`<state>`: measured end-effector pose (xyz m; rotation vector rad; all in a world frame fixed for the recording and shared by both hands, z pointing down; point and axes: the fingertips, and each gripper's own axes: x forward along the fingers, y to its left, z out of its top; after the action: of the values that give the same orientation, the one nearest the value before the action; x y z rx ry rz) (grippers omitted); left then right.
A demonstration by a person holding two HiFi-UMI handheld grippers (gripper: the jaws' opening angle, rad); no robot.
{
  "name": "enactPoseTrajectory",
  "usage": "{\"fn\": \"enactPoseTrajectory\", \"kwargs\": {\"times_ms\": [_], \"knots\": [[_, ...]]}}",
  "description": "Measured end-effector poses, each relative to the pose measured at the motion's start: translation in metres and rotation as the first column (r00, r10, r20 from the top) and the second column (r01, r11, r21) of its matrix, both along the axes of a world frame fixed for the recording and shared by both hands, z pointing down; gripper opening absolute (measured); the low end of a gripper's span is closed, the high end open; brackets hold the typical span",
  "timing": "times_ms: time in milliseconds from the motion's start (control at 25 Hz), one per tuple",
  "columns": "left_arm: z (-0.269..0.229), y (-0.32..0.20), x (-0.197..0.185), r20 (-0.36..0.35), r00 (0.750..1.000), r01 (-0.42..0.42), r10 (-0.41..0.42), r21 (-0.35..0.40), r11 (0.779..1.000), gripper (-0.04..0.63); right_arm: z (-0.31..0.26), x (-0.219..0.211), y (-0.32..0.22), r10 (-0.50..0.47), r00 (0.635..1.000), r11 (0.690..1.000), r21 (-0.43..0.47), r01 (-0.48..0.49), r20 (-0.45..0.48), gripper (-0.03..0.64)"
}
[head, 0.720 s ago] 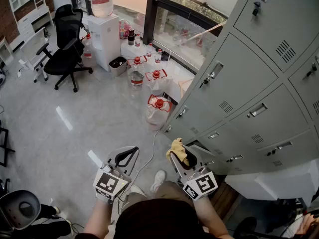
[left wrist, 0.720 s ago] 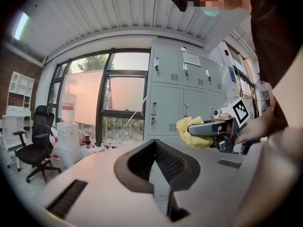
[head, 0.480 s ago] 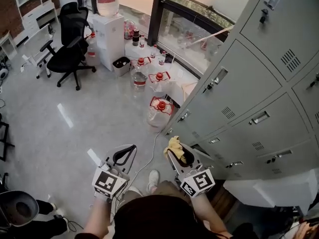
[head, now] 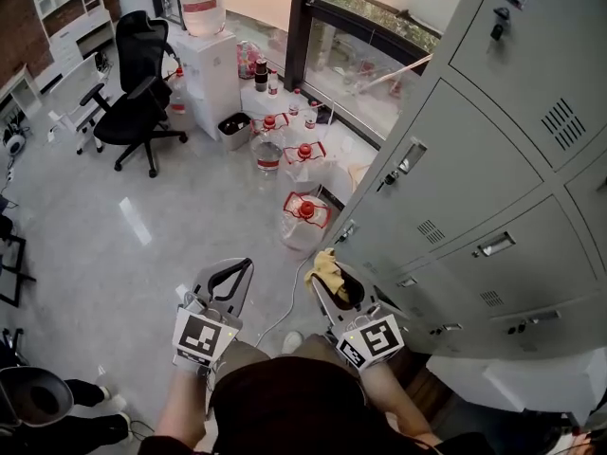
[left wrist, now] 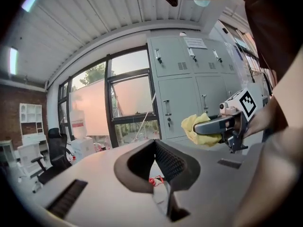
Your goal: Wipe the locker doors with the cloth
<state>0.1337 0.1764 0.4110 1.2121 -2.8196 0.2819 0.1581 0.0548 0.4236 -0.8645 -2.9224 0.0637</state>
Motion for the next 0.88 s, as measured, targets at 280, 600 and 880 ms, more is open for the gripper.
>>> {"fn": "enactPoseTrajectory", "kwargs": {"times_ms": [280, 600, 880], "knots": [[0.003, -0.038, -0.039, 0.054, 0.999, 0.013, -0.007, -0.107, 0.994, 0.009, 0.003, -0.032, -0.028, -0.012, 1.0, 1.0, 0.013, 0.012, 0.015, 0.163], [0.019, -0.042, -0.123, 0.02, 0.999, -0.024, 0.027, -0.138, 0.99, 0.009, 0.012, -0.099, -0.032, 0.059, 0.998, 0.998, 0.034, -0.059, 0.004, 0.163], [0.029, -0.029, -0.224, 0.008, 0.982, -0.188, 0.191, -0.132, 0.973, 0.009, 0.021, -0.185, -0.011, 0.217, 0.976, 0.975, 0.061, -0.215, -0.029, 0.164]]}}
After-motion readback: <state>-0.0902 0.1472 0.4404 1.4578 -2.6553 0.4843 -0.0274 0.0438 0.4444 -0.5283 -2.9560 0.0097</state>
